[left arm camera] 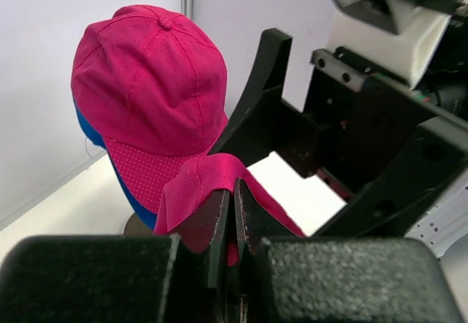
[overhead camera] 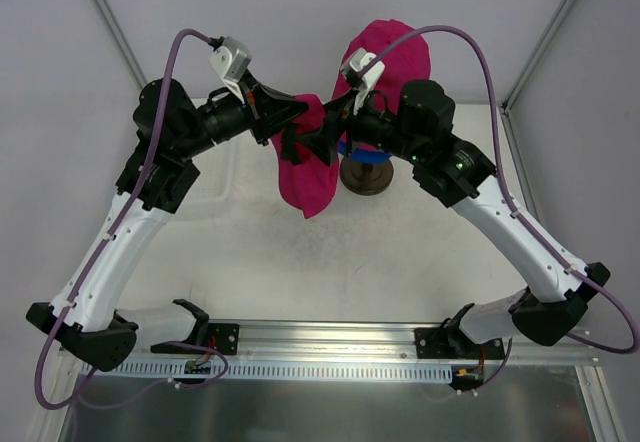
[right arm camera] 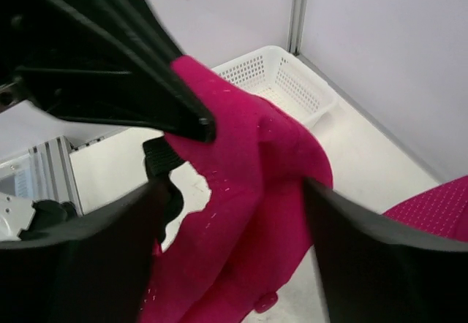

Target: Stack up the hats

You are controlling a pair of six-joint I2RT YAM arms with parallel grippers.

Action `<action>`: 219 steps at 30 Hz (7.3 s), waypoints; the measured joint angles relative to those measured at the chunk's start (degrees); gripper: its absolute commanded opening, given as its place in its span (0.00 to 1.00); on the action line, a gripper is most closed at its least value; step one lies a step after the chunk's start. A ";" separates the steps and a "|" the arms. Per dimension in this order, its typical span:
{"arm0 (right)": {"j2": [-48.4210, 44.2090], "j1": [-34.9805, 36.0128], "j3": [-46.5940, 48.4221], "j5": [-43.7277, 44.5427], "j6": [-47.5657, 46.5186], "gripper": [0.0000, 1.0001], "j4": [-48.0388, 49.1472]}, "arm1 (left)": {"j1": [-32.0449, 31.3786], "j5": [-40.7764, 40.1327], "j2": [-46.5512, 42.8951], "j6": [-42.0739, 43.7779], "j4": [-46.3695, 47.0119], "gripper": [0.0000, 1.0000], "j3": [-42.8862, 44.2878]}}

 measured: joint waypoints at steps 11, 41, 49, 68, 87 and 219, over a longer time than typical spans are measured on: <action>1.40 0.04 0.59 3.13 -3.72 0.00 -0.02 | -0.37 -2.34 -5.70 1.90 -1.33 0.54 -4.24; -5.01 0.09 5.95 -16.90 8.50 0.00 12.09 | 22.29 18.32 -29.55 10.19 -10.84 0.89 -24.48; -2.69 1.53 9.57 -16.20 11.54 0.00 14.82 | 22.29 21.44 -26.77 -7.28 6.38 0.78 -26.25; -6.23 1.62 -7.41 -8.52 10.12 0.92 14.78 | 25.31 -1.20 -28.57 10.27 -7.54 0.00 -15.78; -2.58 1.09 -3.13 -6.21 -3.23 0.88 6.62 | 25.68 -17.22 -14.47 61.48 -52.78 0.01 -0.44; -17.18 -21.77 -16.90 -21.59 -6.71 0.86 -16.48 | 15.04 12.11 56.72 92.74 -69.40 0.29 6.25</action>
